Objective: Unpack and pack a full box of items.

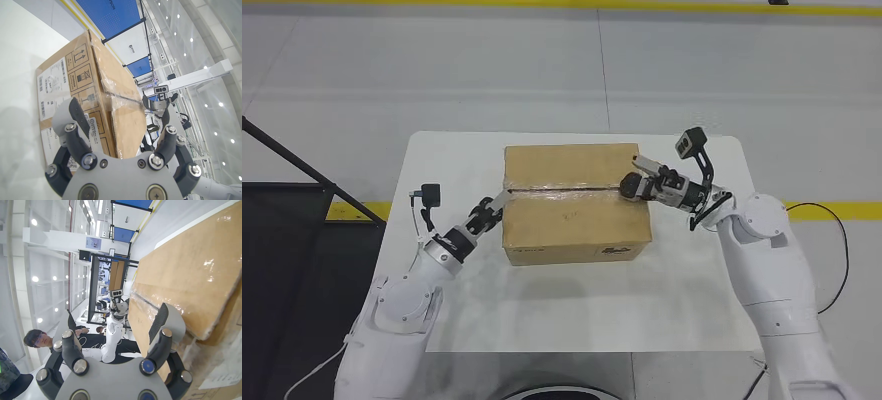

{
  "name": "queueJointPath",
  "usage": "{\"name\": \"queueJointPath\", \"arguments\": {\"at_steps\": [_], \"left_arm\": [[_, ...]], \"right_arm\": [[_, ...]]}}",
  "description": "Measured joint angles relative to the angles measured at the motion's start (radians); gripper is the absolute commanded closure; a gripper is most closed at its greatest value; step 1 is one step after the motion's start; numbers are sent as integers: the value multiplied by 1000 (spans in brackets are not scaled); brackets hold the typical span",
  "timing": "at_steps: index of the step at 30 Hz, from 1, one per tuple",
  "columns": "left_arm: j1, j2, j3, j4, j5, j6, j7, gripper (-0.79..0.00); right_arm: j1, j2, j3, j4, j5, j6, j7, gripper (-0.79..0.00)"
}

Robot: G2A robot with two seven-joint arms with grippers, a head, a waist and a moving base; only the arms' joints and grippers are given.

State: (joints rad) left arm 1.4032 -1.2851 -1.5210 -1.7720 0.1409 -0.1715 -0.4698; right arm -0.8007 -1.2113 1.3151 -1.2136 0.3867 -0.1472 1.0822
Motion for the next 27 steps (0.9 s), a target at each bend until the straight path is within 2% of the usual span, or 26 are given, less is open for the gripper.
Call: {"name": "queueJointPath", "arguments": {"at_steps": [27], "left_arm": [[9, 17, -18, -10, -19, 10, 15, -785]], "right_arm": [[-20, 21, 56, 144, 122, -60, 10, -785]]}}
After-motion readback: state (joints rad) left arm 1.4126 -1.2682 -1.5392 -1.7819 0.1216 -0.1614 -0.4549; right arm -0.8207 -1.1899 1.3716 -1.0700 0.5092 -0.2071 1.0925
